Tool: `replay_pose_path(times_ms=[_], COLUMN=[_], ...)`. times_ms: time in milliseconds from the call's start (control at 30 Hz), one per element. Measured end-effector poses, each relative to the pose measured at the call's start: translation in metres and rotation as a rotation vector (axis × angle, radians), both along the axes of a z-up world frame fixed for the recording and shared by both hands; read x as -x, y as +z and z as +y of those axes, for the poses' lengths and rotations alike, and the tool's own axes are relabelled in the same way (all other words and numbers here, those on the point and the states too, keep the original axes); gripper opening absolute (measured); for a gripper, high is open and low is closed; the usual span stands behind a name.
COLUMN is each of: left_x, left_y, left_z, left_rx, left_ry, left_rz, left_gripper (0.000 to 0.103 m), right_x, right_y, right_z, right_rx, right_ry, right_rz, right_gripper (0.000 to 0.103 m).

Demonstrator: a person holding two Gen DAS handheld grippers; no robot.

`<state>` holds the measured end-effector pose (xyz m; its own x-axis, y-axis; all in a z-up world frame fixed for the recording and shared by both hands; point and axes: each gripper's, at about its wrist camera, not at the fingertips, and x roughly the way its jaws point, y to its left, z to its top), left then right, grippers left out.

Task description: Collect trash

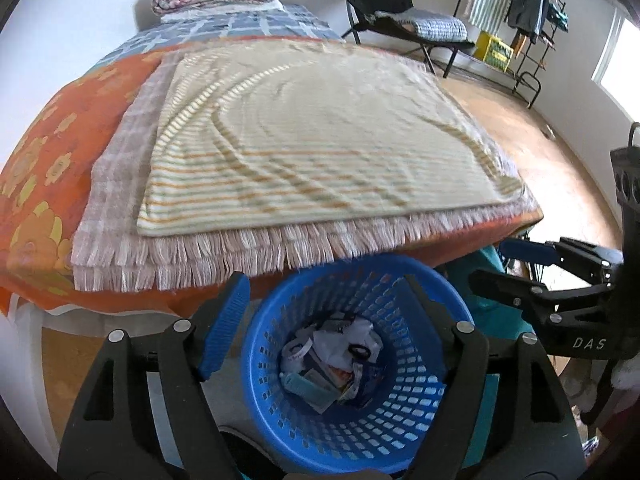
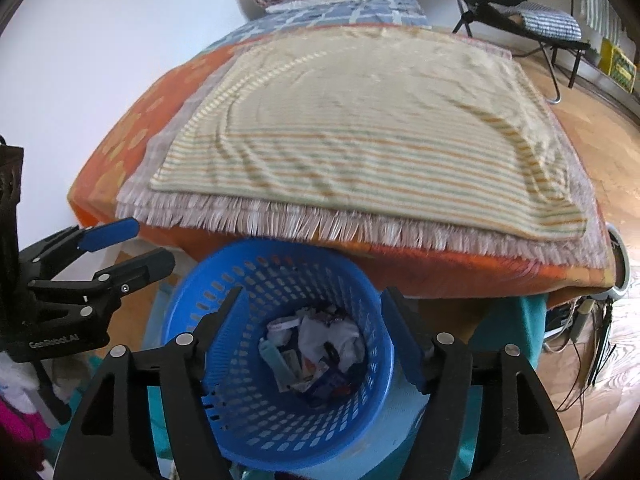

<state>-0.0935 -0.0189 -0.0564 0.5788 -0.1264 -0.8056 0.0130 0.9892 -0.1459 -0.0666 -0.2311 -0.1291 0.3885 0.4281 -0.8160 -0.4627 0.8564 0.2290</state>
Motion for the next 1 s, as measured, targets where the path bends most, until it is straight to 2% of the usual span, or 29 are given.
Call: replay_pose_path(times_ms=[133, 233, 500, 833, 967, 1000], left_x=[-0.002, -0.003, -0.005, -0.010, -0.008, -0.007], left_y=[0.014, 0.027, 0.055, 0.071, 0.077, 0.079], left_z=[0.003, 0.005, 0.003, 0.004, 0.004, 0.004], left_rx=[0.019, 0.030, 0.016, 0.011, 0.008, 0.003], left_ry=[0.023, 0.041, 0.057, 0.101, 0.112, 0.114], left_rz=[-0.040, -0.078, -0.173, -0.210, -0.249, -0.264], left_gripper=[0.080, 0.084, 0.086, 0.088, 0.101, 0.101], right_x=[-0.002, -0.004, -0.012, -0.020, -0.021, -0.022], right_y=[0.007, 0.014, 0.032, 0.052, 0.057, 0.057], right_z=[-0.001, -0.001, -0.003, -0.012, -0.014, -0.014], right_rx=[-0.021, -0.039, -0.083, -0.121, -0.128, -0.130], right_ry=[-0.013, -0.019, -0.046, -0.100, -0.116, -0.117], right_rz=[-0.015, -0.030, -0.069, -0.135, -0.161, -0.165], right_gripper=[0.069, 0.069, 0.069, 0.069, 0.069, 0.069])
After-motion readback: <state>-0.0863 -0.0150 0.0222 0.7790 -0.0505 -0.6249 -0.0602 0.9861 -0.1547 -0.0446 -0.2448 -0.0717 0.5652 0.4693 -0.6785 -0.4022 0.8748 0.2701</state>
